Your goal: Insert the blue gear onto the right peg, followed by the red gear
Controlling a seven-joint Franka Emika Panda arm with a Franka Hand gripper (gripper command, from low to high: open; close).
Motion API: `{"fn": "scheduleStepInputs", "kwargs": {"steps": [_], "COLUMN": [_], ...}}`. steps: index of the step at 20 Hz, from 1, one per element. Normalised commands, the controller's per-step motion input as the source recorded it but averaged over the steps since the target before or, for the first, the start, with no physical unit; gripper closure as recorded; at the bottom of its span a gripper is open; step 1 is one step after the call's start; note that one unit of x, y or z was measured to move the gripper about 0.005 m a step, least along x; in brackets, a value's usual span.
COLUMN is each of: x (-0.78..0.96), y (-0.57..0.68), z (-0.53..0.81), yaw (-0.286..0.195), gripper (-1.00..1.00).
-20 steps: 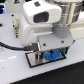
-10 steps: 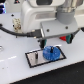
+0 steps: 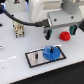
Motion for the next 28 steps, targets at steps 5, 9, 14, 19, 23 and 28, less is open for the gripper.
{"fn": "scheduleStepInputs", "kwargs": {"steps": [5, 9, 14, 19, 23, 28], "x": [-0.42, -0.31, -0.19, -0.15, -0.06, -0.08], "y": [0.5, 0.35, 0.17, -0.02, -0.05, -0.08], "z": [-0.03, -0.21, -0.31, -0.38, -0.36, -0.3], "yaw": [0.0, 0.0, 0.0, 0.0, 0.0, 0.0], "gripper": [-1.0, -1.0, -1.0, -1.0, -1.0, -1.0]}}
